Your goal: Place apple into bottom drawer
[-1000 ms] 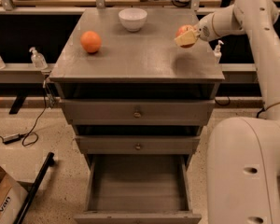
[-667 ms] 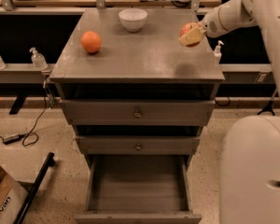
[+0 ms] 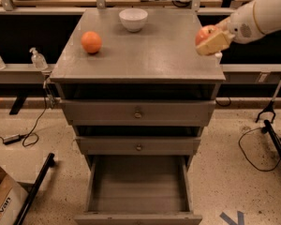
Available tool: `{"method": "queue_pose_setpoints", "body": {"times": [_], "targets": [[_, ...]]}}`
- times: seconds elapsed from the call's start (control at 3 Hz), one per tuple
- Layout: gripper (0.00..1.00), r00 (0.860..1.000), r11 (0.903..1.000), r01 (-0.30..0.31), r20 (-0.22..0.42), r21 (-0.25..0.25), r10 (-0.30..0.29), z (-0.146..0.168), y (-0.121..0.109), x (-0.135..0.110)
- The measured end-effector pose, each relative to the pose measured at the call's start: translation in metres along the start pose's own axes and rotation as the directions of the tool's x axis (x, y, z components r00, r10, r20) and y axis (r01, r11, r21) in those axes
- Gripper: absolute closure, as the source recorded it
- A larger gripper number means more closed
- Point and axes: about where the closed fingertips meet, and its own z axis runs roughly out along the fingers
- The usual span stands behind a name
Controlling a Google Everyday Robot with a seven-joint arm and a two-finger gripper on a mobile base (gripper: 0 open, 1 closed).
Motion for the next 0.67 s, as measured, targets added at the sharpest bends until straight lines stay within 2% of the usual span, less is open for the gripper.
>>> {"method": "queue_pose_setpoints", "body": {"times": [0.33, 0.67], "targets": [[1.0, 0.997, 0.9939, -0.009, -0.071, -0.11, 0.001, -0.007, 0.054, 0.049], [1.0, 0.985, 0.9664, -0.1, -0.164, -0.237, 0.062, -0.007, 0.109, 0.108]]}}
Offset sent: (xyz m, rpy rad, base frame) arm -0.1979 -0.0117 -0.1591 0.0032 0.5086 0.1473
